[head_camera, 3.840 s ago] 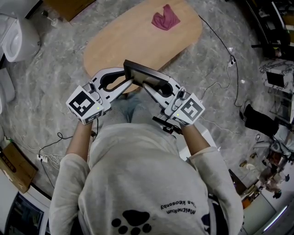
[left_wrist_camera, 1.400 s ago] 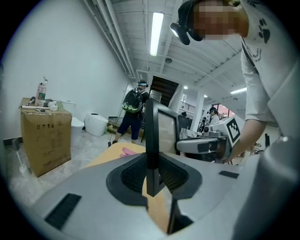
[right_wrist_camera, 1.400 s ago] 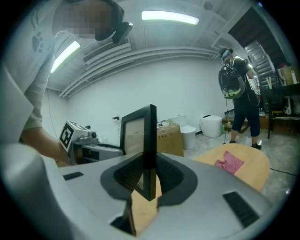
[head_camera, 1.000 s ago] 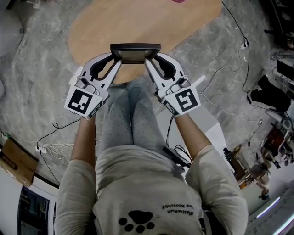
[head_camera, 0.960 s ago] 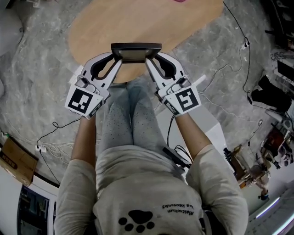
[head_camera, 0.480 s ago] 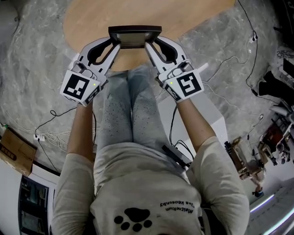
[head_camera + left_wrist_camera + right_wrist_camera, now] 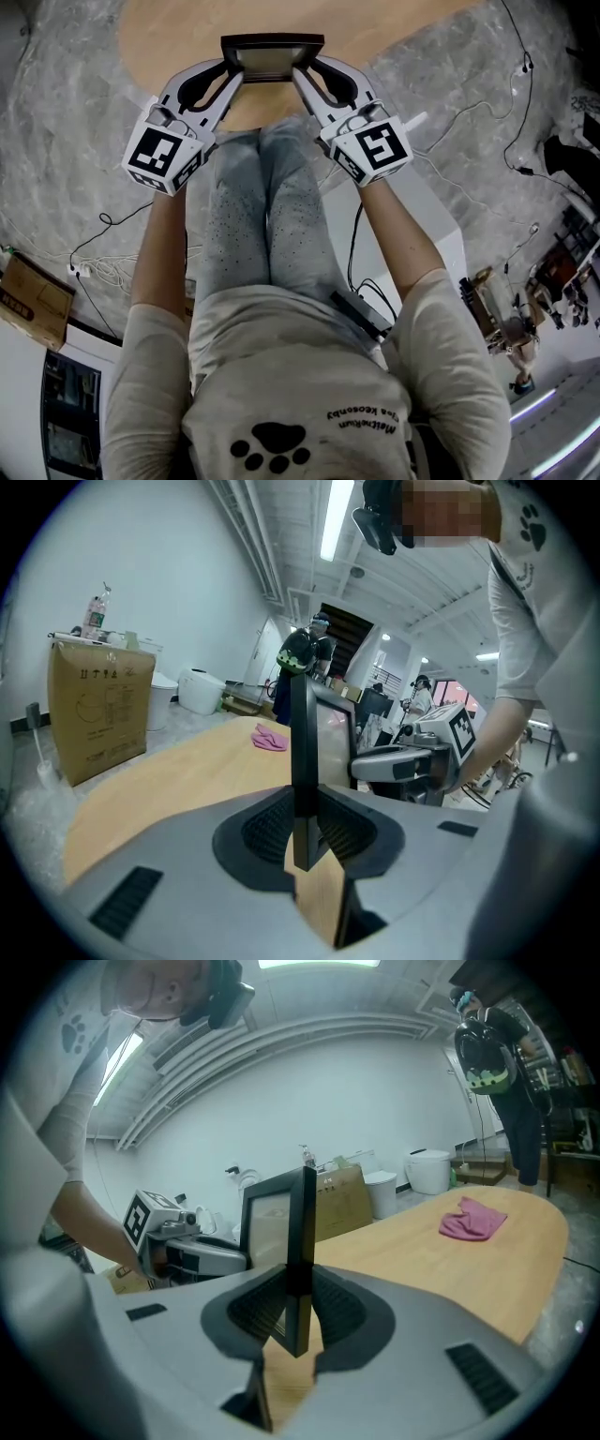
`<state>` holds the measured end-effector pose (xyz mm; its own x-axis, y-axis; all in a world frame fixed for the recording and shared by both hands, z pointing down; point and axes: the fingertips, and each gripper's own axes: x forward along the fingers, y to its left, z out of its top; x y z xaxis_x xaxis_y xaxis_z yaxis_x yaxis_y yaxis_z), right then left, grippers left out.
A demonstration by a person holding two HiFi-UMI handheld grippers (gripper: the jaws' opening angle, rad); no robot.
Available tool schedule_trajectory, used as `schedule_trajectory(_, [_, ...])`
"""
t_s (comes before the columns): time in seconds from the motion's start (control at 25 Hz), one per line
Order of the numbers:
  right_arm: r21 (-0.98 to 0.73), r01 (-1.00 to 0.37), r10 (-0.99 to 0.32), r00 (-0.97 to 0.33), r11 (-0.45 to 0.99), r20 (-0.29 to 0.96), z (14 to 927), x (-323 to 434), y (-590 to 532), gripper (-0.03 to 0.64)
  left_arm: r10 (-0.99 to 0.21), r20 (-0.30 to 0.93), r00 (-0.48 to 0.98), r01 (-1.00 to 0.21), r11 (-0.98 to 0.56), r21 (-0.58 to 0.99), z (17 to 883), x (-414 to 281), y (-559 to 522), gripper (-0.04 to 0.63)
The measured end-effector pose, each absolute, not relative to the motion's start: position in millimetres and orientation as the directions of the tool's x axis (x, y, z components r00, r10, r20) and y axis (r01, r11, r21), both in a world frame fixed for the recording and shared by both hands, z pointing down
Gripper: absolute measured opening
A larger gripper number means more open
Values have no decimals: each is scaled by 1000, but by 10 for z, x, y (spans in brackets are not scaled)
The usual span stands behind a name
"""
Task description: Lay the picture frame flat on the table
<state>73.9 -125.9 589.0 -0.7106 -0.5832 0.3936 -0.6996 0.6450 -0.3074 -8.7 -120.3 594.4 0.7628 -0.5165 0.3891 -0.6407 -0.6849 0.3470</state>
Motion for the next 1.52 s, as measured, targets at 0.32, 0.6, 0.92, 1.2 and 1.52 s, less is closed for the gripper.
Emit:
schedule_trajectory(0.32, [-326,-706,-565,-703,629,433,6132,738,-1221,91,-496,419,760,-642,-672,369,6181,-84,-1166,81])
schedule_trajectory(0.6, [-336,-709,-547,-697,620,463,6301,708,-1192,91,-479,442,759,-643,-662,387,6349,-112,-1133,81])
schedule_trajectory(0.92, [-356,-714,-520,-691,603,503,6571,779,-1191,92,-461,472,751,-651,-634,417,6617,-38,-1123,81])
schedule_trajectory(1.2, [-373,-724,-502,-678,580,537,6774,746,-1205,92,-432,494,755,-647,-613,453,6824,-73,-1144,81])
schedule_trajectory(1.52, [-391,-732,-460,-665,558,588,7041,797,-1189,94,-392,538,746,-654,-584,480,7074,-19,-1120,81])
